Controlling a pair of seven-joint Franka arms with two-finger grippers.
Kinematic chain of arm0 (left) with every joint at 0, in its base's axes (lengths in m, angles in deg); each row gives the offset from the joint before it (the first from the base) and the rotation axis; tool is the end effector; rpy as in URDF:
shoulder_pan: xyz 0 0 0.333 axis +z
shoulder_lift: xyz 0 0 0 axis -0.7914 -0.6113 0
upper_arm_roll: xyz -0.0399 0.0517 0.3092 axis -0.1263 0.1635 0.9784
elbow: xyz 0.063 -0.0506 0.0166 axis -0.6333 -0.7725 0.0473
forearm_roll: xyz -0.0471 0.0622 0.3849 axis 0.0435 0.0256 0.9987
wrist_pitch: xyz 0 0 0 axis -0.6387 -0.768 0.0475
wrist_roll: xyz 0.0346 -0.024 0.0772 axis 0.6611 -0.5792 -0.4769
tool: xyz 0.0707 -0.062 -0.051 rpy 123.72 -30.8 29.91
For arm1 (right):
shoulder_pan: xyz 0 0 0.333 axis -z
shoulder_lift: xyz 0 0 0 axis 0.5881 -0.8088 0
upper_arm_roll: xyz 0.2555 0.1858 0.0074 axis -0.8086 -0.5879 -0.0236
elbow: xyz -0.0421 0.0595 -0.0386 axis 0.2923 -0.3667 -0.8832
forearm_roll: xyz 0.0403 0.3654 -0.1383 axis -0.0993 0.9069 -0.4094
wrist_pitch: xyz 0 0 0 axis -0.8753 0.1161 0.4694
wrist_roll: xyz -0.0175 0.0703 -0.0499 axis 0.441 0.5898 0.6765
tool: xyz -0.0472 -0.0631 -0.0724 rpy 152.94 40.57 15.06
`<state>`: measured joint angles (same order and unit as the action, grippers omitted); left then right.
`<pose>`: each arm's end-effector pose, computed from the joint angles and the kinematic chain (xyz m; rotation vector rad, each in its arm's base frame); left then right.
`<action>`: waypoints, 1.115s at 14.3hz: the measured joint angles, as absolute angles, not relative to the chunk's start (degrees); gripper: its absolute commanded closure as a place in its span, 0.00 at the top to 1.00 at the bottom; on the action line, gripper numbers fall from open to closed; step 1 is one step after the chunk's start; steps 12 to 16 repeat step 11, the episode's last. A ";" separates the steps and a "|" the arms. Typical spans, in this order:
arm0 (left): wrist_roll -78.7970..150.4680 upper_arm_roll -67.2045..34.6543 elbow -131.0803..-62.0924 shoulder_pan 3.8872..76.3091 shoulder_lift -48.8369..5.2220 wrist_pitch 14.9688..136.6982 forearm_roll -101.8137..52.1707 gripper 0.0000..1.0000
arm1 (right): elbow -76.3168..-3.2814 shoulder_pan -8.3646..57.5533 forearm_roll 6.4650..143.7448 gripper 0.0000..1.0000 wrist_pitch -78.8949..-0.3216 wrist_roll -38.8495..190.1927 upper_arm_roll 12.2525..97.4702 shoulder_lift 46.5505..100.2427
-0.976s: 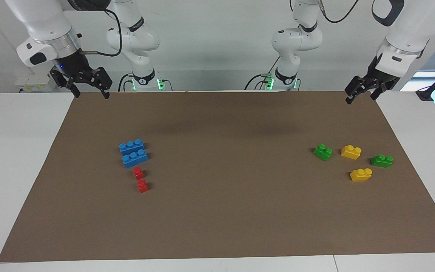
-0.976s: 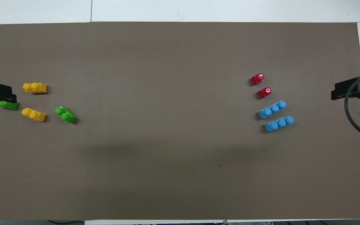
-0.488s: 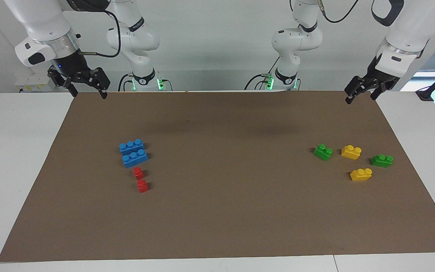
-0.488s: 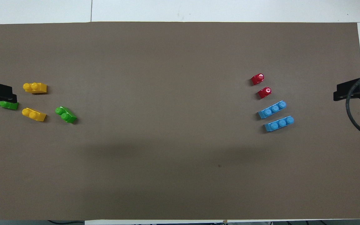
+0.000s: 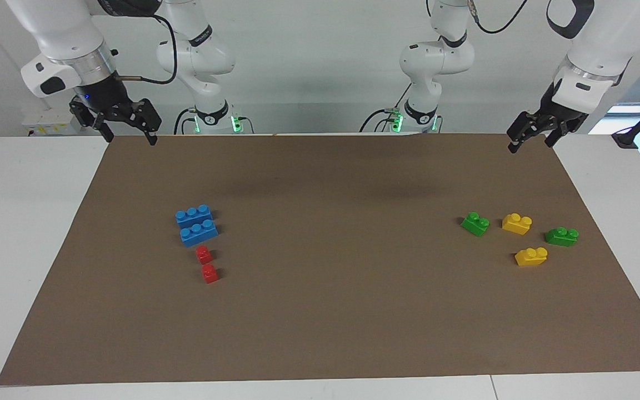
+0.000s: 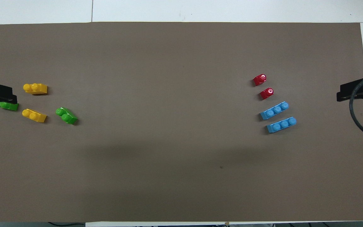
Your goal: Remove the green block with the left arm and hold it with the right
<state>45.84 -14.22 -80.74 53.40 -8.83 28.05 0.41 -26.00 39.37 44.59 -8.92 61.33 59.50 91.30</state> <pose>0.5380 0.0008 0.6273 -3.1370 -0.1521 -0.0070 0.5341 -0.0064 0.6469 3.1346 -0.1928 -0.0134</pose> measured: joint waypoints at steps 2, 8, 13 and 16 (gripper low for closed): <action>45.84 -14.23 -80.74 53.40 -8.83 28.05 0.41 1.00 | -25.98 39.37 44.53 1.00 -8.92 62.24 59.50 91.30; 45.84 -14.24 -80.74 53.40 -8.83 28.05 0.41 1.00 | -25.97 39.37 44.49 1.00 -8.92 62.72 59.49 91.30; 45.84 -14.25 -80.74 53.40 -8.83 28.05 0.41 1.00 | -25.96 39.37 44.49 1.00 -8.92 62.72 59.46 91.30; 45.84 -14.25 -80.74 53.40 -8.83 28.05 0.41 1.00 | -25.96 39.37 44.49 1.00 -8.92 62.72 59.46 91.30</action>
